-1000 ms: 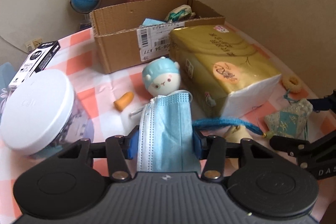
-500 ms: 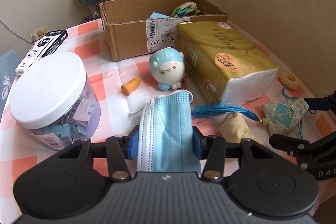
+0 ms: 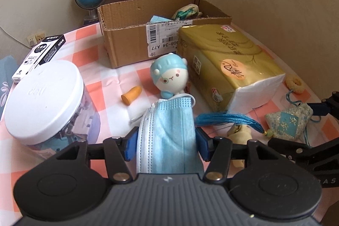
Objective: Organize soft objects
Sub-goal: 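Close right tool on the blue embroidered sachet while left tool holds the mask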
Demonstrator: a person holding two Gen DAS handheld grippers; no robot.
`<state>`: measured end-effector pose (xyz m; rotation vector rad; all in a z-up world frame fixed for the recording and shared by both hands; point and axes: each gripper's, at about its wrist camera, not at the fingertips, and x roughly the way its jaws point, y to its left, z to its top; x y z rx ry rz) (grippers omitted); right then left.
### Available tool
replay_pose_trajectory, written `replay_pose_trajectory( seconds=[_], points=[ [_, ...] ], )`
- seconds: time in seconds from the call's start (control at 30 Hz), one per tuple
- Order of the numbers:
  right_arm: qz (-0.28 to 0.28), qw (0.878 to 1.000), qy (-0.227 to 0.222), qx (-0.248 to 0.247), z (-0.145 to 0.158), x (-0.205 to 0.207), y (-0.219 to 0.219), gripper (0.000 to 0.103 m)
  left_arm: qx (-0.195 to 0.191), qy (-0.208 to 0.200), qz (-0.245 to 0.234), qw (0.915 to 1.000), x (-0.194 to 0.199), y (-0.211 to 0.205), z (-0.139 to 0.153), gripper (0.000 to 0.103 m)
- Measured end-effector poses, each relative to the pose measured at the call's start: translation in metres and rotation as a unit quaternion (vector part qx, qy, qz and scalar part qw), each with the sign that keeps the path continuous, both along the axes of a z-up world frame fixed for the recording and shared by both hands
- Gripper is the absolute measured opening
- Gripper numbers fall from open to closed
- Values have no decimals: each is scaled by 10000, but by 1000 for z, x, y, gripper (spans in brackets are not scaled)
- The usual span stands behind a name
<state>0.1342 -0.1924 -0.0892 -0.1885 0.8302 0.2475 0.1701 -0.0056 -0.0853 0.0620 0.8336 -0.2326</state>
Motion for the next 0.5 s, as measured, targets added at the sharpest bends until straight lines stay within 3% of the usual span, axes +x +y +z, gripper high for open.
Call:
replay_pose_trajectory(
  seconds=[0.2, 0.37, 0.5],
  points=[
    [-54, 10000, 14, 21, 4, -2, -3, 74, -41, 44, -16, 10000, -2, 3, 5, 44],
    [-68, 9999, 3, 99, 11, -6, -7, 62, 2, 5, -96, 10000, -13, 5, 14, 42],
    [-39, 10000, 21, 77, 13, -9, -9, 59, 76, -71, -188, 9998, -22, 6, 22, 42]
  ],
)
